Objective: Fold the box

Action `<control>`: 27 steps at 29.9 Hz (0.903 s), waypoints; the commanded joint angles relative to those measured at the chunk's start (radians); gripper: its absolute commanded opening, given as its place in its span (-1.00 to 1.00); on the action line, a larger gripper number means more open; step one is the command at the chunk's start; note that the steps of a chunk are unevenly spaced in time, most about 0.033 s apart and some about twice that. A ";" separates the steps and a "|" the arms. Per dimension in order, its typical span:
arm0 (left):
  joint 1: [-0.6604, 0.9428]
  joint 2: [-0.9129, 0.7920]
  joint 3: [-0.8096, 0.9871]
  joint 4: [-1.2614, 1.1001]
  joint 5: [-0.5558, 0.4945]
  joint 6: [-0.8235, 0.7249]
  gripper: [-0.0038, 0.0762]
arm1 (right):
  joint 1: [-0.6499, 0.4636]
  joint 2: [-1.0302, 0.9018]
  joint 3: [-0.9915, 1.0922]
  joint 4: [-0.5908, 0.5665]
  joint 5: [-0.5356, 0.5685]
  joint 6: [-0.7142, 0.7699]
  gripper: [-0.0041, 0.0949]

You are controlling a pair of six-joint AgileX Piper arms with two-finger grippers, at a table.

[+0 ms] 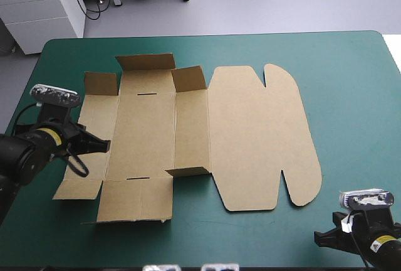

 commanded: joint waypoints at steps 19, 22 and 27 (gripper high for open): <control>0.906 0.290 -0.101 -0.738 0.069 0.611 -0.87 | 0.004 0.010 -0.025 0.008 -0.051 -0.004 -0.96; 0.955 0.330 -0.101 -0.753 0.108 0.651 -0.87 | 0.004 0.010 -0.025 0.008 -0.051 -0.004 -0.96; 0.973 0.412 -0.101 -0.746 0.151 0.682 -0.87 | 0.004 0.010 -0.025 0.008 -0.051 -0.004 -0.96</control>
